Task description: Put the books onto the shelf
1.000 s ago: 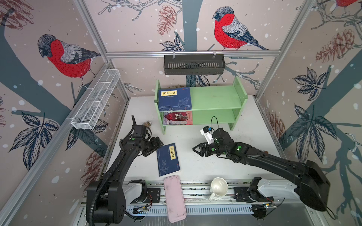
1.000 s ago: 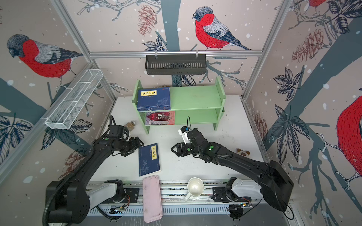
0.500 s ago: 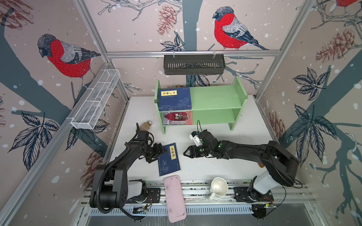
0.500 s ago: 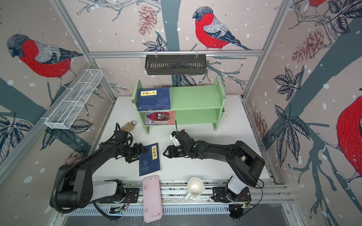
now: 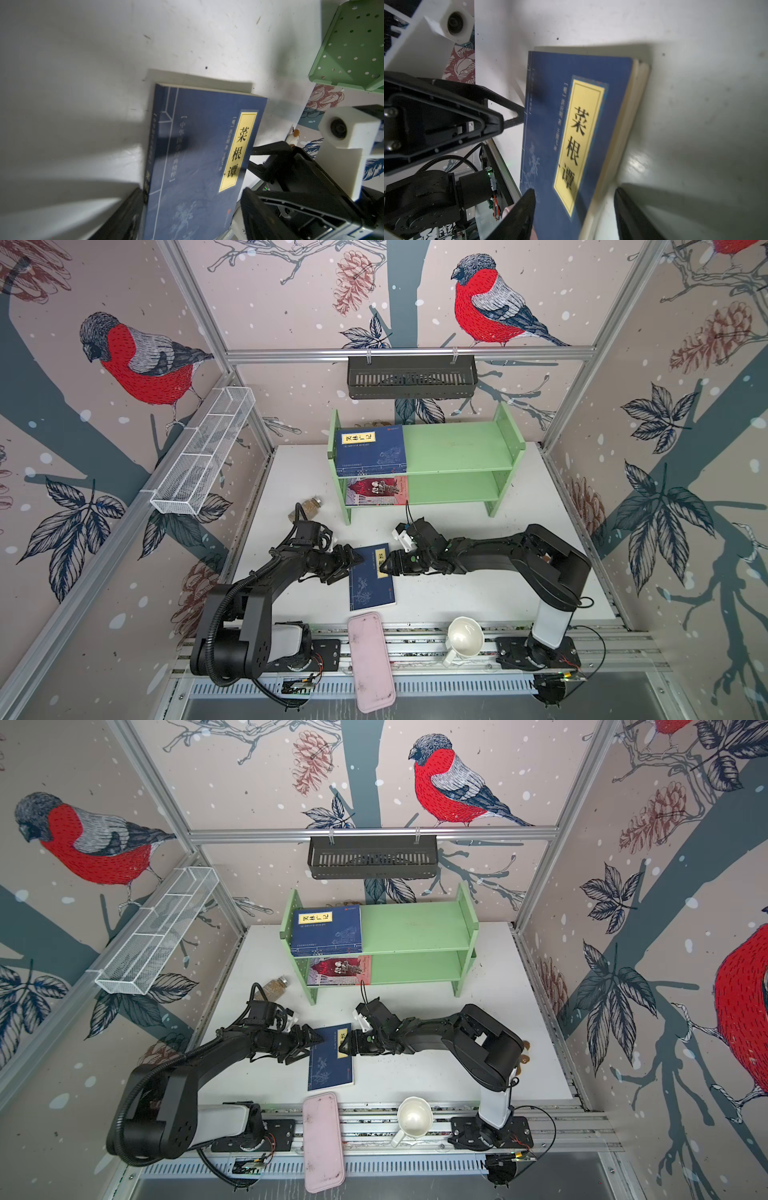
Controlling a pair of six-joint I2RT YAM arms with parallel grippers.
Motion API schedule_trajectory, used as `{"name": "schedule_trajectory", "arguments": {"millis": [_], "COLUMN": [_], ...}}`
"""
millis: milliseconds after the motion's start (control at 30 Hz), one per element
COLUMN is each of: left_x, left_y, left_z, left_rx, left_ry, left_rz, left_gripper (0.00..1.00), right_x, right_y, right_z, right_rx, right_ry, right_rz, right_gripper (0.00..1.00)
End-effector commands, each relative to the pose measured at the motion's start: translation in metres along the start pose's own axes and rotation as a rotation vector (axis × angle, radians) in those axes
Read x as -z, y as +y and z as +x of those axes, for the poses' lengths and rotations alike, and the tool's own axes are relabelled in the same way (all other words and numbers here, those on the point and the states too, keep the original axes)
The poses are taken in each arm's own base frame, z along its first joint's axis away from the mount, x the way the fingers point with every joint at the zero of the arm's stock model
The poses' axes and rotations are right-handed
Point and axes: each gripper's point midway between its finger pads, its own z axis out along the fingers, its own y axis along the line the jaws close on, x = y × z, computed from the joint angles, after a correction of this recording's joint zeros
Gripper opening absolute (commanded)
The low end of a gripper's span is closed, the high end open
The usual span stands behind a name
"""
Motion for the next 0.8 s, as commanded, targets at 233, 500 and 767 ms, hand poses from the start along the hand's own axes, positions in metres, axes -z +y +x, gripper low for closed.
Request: {"name": "schedule_trajectory", "arguments": {"millis": [233, 500, 767], "left_x": [-0.002, -0.001, 0.033], "left_y": [-0.013, -0.017, -0.034], "left_z": [0.002, 0.001, -0.021], "left_rx": [-0.037, -0.047, -0.130], "left_ry": [-0.010, -0.020, -0.154], "left_rz": [0.061, 0.079, 0.068], "left_gripper": [0.76, 0.76, 0.77], "right_x": [-0.008, -0.008, 0.017], "right_y": [-0.010, -0.003, 0.015], "right_z": [0.008, 0.007, -0.002], "right_rx": [-0.043, -0.036, 0.038], "right_ry": [0.012, 0.013, -0.023], "right_rz": [-0.011, -0.057, -0.120], "right_gripper": [0.49, 0.19, 0.01]}}
